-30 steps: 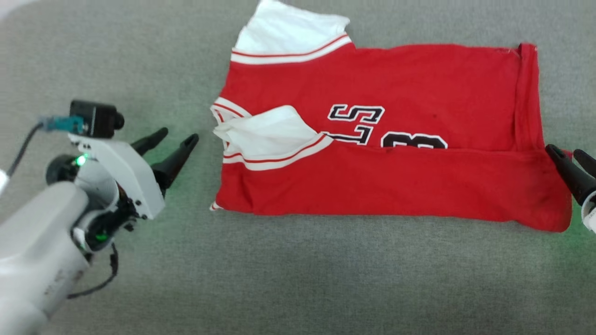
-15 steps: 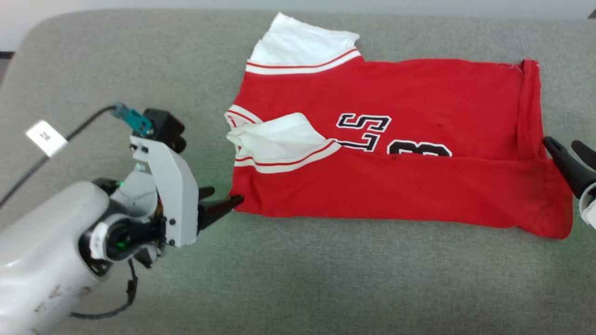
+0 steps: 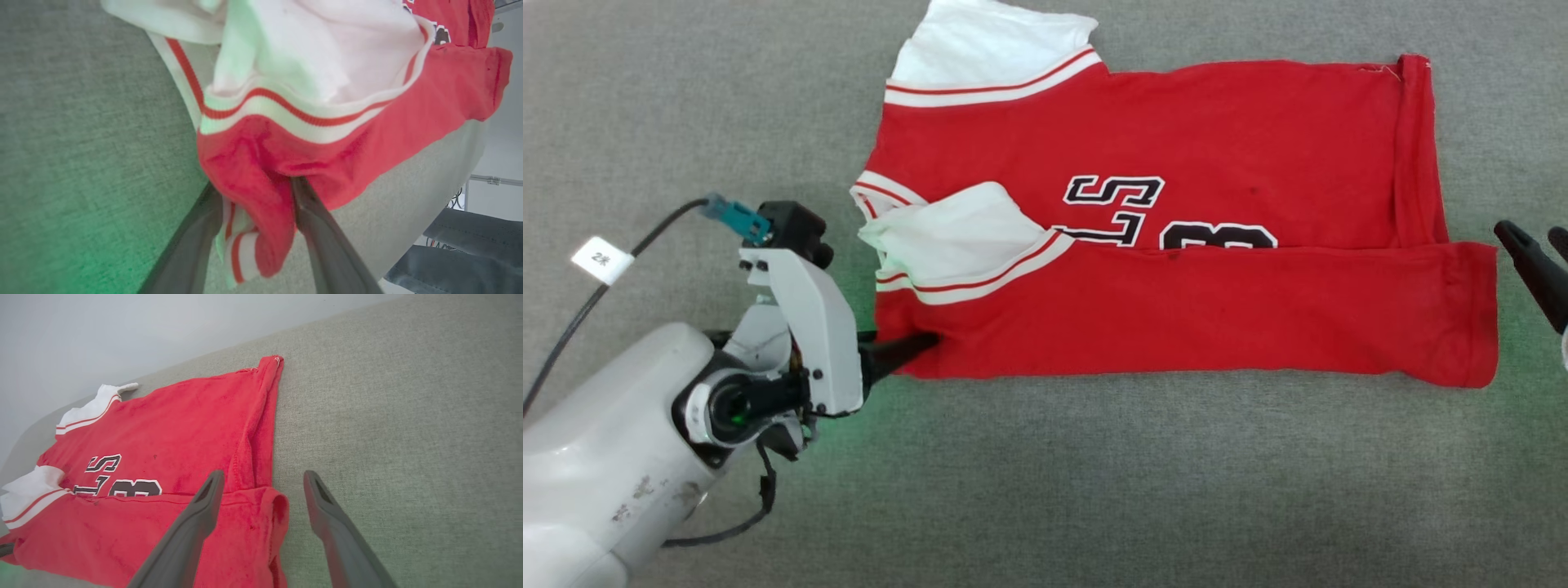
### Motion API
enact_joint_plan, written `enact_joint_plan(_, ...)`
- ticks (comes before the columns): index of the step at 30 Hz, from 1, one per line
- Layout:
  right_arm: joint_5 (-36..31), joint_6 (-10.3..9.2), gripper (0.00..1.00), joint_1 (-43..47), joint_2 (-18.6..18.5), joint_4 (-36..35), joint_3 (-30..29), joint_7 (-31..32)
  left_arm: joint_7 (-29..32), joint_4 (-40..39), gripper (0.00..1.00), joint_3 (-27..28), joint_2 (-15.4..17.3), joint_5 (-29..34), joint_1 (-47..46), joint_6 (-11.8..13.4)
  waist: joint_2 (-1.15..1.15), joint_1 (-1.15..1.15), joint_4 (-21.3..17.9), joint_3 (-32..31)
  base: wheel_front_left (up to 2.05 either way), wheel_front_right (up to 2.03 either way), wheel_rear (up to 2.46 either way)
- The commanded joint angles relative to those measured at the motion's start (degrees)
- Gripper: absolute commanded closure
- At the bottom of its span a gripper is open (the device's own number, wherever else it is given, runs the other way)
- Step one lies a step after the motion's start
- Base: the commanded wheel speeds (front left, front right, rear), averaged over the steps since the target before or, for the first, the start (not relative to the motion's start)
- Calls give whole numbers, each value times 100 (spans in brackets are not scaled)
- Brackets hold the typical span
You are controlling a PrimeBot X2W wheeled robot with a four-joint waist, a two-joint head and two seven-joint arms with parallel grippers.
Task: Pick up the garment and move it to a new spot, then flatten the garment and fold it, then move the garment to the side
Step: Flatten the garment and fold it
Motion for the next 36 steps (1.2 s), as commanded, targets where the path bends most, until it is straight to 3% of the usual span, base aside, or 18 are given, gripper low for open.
enact_joint_plan(1,33,-5,0,89,-102,-57,-10,119,41,83,98,-132,-196,-39,230,-69,0,0,-4,-33,0,0,0)
enact_joint_plan(3,27,-5,0,136,-211,-98,26,252,53,107,100,-143,-206,-37,229,-105,0,0,2,-44,0,0,0)
enact_joint_plan(9,353,-4,0,349,-1237,-575,545,1566,25,157,100,-117,-207,-42,202,-254,0,0,59,-59,0,0,0)
enact_joint_plan(13,446,-4,0,211,-1509,-641,766,2249,-38,131,100,-71,-226,-17,142,-298,0,0,97,4,0,0,0)
enact_joint_plan(17,334,-4,0,139,-1486,-481,1075,2545,-112,133,100,-44,-283,-7,131,-318,0,0,150,63,0,0,0)
enact_joint_plan(24,-62,-4,0,273,-1233,-29,1590,2378,-262,245,100,13,-370,-33,192,-377,0,0,218,120,0,0,0)
enact_joint_plan(25,-82,-4,4,294,-1215,34,1661,2323,-274,261,100,15,-370,-28,196,-393,0,0,226,120,0,0,0)
enact_joint_plan(26,-104,-4,56,316,-1212,86,1739,2306,-293,274,100,24,-372,-25,201,-394,0,0,233,119,0,0,0)
enact_joint_plan(27,-97,-4,100,346,-1218,132,1813,2284,-303,288,100,29,-378,-28,207,-405,0,0,241,113,0,0,0)
enact_joint_plan(36,72,-5,100,446,-1316,183,1629,1806,-557,58,100,115,-65,-106,601,-544,0,0,223,-157,0,0,0)
